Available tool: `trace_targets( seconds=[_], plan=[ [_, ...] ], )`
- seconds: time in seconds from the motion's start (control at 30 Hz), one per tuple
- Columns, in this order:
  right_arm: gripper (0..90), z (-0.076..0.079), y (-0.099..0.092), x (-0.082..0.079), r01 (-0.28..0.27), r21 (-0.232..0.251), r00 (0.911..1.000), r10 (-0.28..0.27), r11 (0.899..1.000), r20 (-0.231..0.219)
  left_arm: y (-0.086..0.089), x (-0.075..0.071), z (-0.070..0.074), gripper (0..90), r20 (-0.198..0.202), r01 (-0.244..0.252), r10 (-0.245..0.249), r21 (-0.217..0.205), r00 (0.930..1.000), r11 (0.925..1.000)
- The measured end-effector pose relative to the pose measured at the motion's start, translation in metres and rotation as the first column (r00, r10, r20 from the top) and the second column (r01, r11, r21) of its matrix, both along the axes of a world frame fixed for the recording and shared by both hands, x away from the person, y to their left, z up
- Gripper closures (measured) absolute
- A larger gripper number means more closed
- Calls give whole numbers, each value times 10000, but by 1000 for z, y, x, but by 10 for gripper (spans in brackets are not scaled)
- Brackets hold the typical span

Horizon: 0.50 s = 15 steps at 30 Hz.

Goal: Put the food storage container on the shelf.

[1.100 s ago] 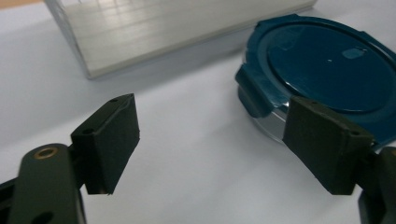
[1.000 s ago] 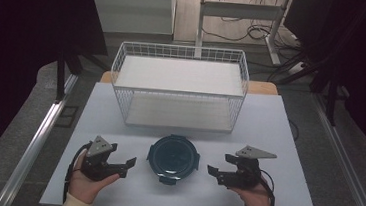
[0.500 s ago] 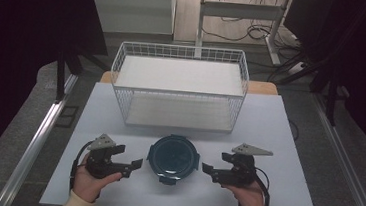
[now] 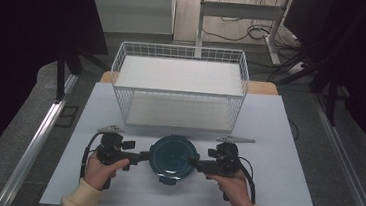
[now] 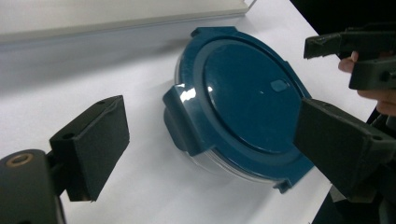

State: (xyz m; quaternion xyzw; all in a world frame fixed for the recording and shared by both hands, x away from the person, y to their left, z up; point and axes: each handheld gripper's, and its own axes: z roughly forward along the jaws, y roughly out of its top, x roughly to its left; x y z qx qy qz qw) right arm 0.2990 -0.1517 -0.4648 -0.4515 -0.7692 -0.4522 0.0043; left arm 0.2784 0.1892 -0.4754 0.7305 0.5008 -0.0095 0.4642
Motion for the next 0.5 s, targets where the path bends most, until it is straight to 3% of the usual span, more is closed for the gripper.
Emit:
trace_targets(
  seconds=[0.13, 0.23, 0.37, 0.47, 0.5],
  plan=[
    [81, -12, 4, 5, 102, 184, 9988, -93, 9998, -479, -3, 7, -7, 104, -261, 153, -154, -66, 9995, 9999],
    [87, -19, 7, 7, 203, 247, 9968, -183, 9995, -779, -5, 12, -11, 103, -549, 393, -418, -471, 9976, 9981],
    [92, -24, 9, 8, 291, 412, 9952, -250, 9987, -951, -9, 15, -17, 105, -761, 538, -557, -273, 9955, 9982],
    [93, -30, 10, 9, 349, 625, 9916, -268, 9974, -1269, -8, 20, -28, 117, -1206, 493, -632, -1154, 9907, 9921],
    [93, -32, 11, 10, 370, 696, 9898, -269, 9969, -1402, -8, 22, -31, 122, -1308, 300, -440, -1076, 9904, 9937]
  ],
)
